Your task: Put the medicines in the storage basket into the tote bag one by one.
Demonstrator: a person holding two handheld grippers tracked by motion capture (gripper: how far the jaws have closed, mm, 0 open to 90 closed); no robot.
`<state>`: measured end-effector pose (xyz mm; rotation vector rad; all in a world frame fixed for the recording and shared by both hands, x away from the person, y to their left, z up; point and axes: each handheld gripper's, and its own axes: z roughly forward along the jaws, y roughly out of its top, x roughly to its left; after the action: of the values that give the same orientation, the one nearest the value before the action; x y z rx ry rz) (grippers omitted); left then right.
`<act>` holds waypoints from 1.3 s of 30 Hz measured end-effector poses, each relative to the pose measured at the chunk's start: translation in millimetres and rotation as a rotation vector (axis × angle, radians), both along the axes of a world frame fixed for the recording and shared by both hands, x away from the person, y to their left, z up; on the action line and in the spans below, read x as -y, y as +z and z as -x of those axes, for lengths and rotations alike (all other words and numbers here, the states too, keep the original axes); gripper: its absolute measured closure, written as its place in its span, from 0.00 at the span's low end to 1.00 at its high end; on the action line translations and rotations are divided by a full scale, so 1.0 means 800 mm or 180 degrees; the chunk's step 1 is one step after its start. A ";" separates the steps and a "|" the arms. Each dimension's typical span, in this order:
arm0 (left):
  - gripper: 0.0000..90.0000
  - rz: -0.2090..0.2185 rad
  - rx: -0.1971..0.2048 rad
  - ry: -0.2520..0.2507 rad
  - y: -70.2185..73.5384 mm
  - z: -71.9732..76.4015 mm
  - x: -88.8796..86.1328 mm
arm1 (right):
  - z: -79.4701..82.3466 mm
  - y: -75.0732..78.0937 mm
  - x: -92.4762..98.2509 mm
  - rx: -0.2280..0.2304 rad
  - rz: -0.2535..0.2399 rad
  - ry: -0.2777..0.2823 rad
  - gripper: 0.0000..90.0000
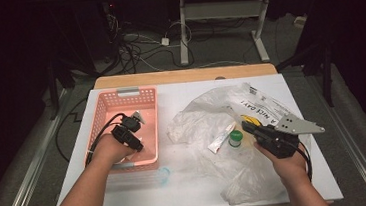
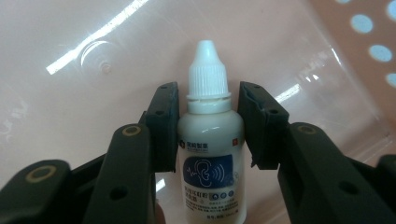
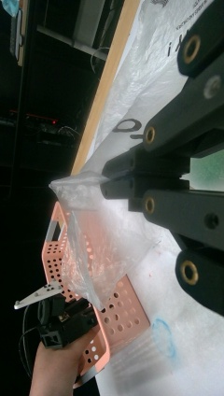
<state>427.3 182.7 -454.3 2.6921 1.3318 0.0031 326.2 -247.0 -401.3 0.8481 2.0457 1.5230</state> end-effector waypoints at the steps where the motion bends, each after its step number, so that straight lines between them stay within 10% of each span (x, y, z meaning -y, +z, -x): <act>1: 0.65 -0.0004 0.0018 -0.0010 0.000 0.001 0.001 | 0.000 0.000 0.000 0.0003 0.0002 0.0000 1.00; 17: 0.65 0.0572 0.0712 -0.0156 0.040 0.025 0.004 | -0.001 -0.002 -0.003 -0.0008 0.0006 0.0015 1.00; 28: 0.65 0.1360 0.1296 -0.0134 0.077 0.071 0.003 | 0.000 0.000 -0.002 0.0017 0.0014 0.0020 1.00; 39: 0.65 0.1874 0.1682 -0.0233 0.091 0.118 0.017 | 0.001 0.000 -0.004 0.0022 0.0021 0.0009 1.00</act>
<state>332.7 169.0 -381.2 2.0432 0.8931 0.2536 325.5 -243.6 -400.9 0.8367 2.0466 1.5178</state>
